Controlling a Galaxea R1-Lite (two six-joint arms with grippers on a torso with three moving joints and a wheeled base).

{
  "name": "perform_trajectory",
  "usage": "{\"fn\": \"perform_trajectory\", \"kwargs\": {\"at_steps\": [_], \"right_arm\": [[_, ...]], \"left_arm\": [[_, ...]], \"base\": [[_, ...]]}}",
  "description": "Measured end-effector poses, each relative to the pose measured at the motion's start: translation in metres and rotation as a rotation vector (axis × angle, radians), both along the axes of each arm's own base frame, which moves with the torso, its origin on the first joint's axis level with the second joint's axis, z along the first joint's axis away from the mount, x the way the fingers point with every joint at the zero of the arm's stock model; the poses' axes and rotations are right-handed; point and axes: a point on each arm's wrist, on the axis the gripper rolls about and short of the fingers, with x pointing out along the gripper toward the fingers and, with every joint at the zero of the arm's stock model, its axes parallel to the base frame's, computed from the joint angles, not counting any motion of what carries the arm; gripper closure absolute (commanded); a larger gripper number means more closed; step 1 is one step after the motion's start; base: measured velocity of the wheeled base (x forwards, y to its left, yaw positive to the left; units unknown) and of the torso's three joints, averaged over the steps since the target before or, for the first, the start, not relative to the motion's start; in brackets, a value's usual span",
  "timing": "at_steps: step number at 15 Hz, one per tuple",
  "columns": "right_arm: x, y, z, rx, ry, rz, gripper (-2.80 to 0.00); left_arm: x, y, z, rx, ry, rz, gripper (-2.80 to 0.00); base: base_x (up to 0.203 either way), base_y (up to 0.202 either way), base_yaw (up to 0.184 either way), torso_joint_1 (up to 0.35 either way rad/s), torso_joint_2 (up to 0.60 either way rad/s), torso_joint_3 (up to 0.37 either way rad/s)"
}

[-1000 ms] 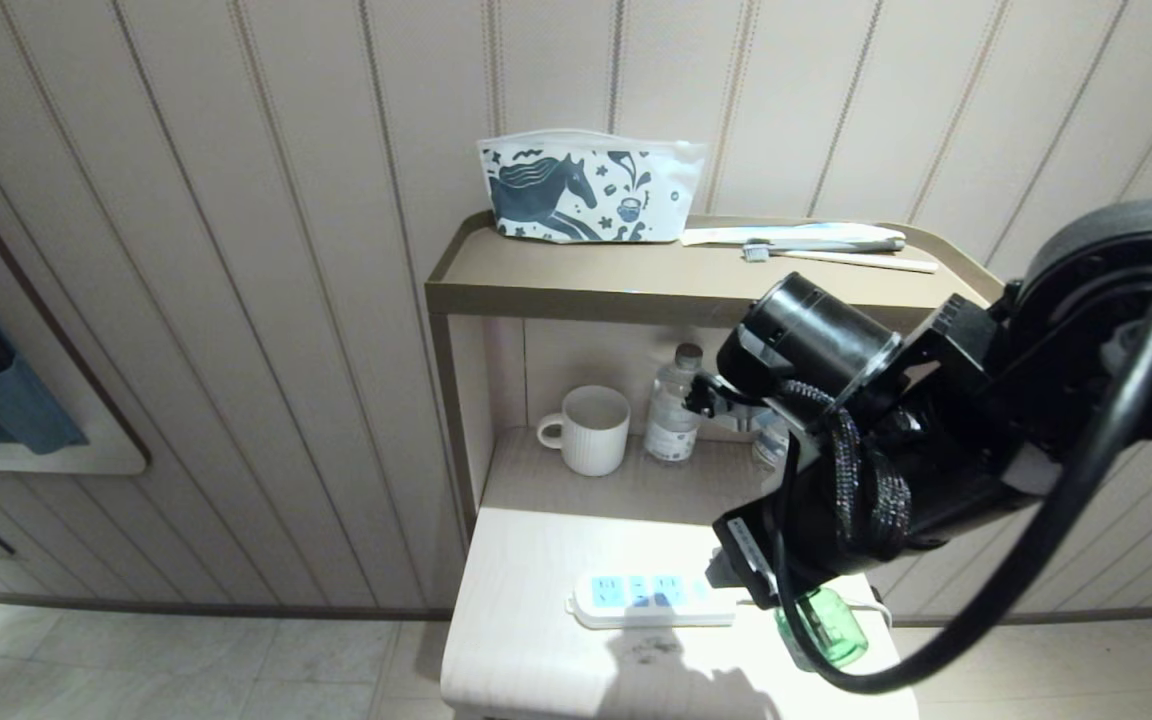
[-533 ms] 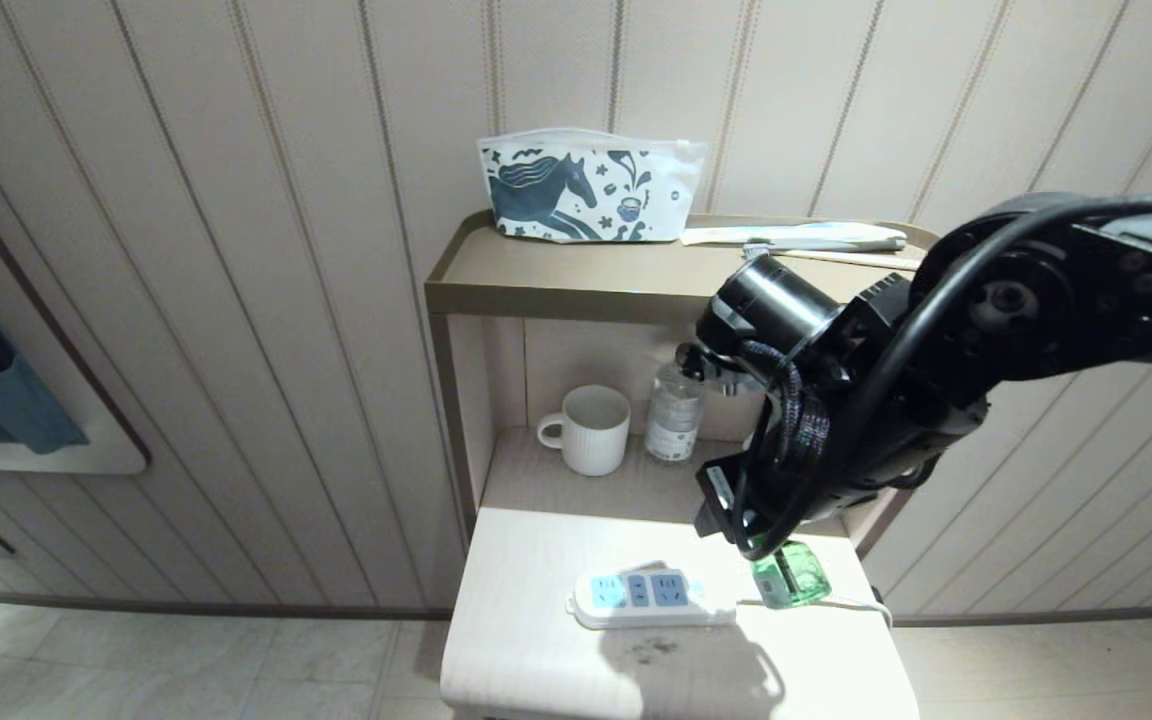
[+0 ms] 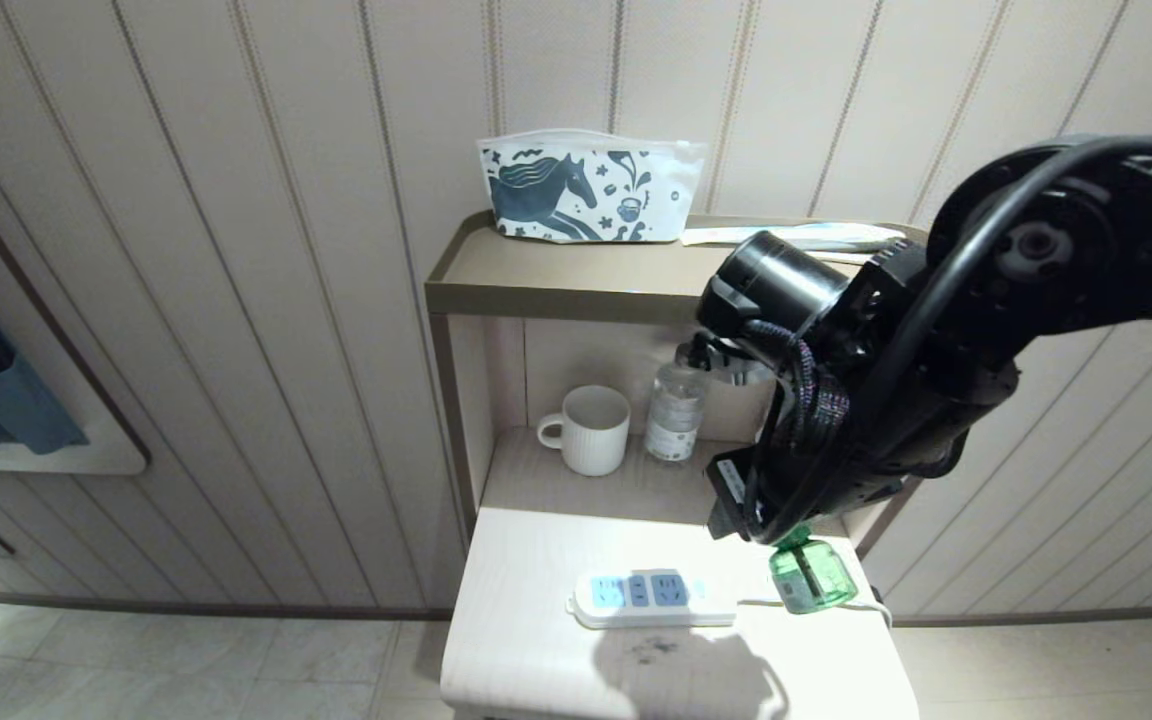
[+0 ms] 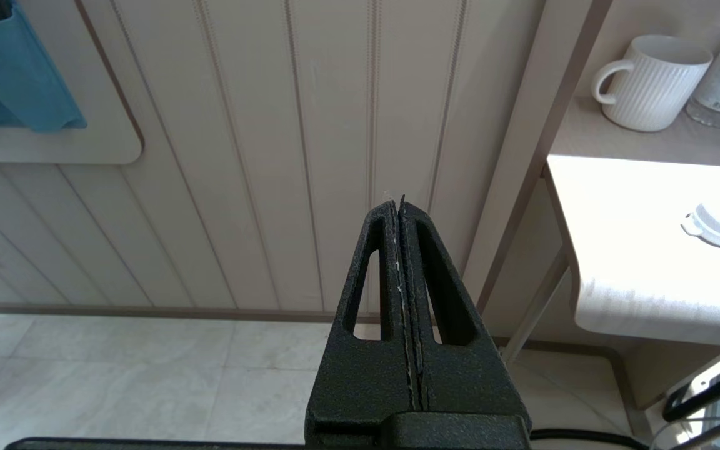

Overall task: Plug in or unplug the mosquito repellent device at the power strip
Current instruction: Insert the plug into the socket

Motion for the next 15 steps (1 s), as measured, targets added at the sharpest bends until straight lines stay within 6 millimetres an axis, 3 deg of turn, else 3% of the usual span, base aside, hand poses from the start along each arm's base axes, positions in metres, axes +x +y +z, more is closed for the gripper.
{"fn": "perform_trajectory", "kwargs": {"at_steps": [3,8,15], "right_arm": [[0.014,0.007,-0.003,-0.018,0.027,-0.014,0.0],[0.038,0.022,-0.032,-0.08,0.099,-0.02,0.0],[0.044,0.029,-0.061,-0.12,0.246,-0.067,0.0]], "left_arm": [[0.0,0.0,0.0,0.0,0.0,0.0,0.0],[0.0,0.0,0.0,0.0,0.0,0.0,0.0],[0.0,0.0,0.0,0.0,0.0,0.001,0.0]], "base": [[0.0,0.0,0.0,0.0,0.0,0.0],[0.0,0.0,0.0,0.0,0.0,0.0],[0.0,0.0,0.0,0.0,0.0,0.0]]}}
